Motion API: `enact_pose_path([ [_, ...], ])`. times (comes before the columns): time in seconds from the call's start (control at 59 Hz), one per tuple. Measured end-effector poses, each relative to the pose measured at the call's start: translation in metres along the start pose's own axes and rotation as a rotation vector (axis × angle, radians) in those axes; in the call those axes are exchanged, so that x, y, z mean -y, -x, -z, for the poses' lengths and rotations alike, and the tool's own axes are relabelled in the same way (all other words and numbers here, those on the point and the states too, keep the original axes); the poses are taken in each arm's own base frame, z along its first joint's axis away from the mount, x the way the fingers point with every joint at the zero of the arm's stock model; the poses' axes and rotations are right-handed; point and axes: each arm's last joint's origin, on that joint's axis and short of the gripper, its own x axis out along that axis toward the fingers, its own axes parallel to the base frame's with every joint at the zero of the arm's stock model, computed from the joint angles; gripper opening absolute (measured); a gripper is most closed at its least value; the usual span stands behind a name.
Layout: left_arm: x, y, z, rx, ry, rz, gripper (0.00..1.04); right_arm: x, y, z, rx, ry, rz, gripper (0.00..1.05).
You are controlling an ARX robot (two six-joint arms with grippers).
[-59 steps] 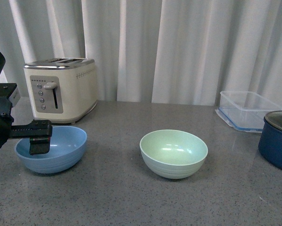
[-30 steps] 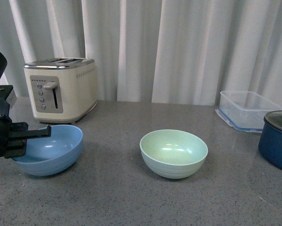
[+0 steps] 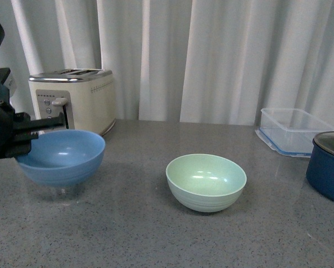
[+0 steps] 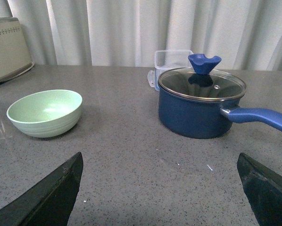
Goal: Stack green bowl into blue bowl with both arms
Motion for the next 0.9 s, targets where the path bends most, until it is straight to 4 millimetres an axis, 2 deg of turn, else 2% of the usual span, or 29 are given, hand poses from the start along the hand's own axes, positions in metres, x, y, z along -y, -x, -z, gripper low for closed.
enact_pose_path([
  [0.153, 0.014, 0.008, -0.004, 0.013, 0.009, 0.035, 0.04, 0.000, 0.000, 0.000, 0.000, 0.000, 0.000, 0.95],
  [0.305, 0.024, 0.008, 0.000, 0.004, 0.006, 0.053, 0.04, 0.000, 0.000, 0.000, 0.000, 0.000, 0.000, 0.95],
  [0.898, 0.072, -0.015, 0.018, -0.049, -0.056, 0.110, 0.04, 0.000, 0.000, 0.000, 0.000, 0.000, 0.000, 0.95],
])
